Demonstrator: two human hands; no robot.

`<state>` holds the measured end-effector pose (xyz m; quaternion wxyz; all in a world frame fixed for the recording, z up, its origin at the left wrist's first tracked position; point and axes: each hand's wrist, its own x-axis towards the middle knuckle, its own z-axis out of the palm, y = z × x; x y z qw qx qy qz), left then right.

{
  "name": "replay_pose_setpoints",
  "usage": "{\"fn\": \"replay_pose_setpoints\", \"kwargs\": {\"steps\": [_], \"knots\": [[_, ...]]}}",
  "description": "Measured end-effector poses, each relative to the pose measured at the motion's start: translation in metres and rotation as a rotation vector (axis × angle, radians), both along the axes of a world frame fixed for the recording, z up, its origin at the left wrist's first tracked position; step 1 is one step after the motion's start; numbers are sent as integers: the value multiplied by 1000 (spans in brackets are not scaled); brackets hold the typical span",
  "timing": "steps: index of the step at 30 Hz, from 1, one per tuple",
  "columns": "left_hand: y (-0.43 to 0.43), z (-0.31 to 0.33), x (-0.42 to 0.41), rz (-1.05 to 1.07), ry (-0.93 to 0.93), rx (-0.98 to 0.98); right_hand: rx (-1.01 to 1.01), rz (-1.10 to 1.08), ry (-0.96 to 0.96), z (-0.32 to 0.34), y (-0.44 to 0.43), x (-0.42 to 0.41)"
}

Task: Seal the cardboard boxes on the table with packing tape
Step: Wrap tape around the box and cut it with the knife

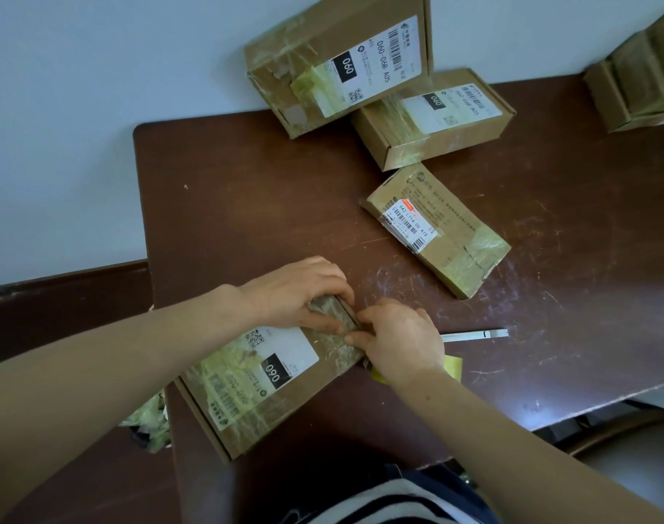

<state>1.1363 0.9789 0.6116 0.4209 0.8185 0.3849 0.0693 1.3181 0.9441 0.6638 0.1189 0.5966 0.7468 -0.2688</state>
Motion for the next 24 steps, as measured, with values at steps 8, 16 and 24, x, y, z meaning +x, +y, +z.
{"fn": "replay_pose_setpoints", "kwargs": {"steps": [8,16,24], "knots": [[-11,6,6,142,89,155,-31,-27,-1,3,0,0],[-13,15,10,281,71,-86,-46,-119,8,5,2,-2],[-32,6,19,696,151,75,-85,-161,35,3,8,-2]]}}
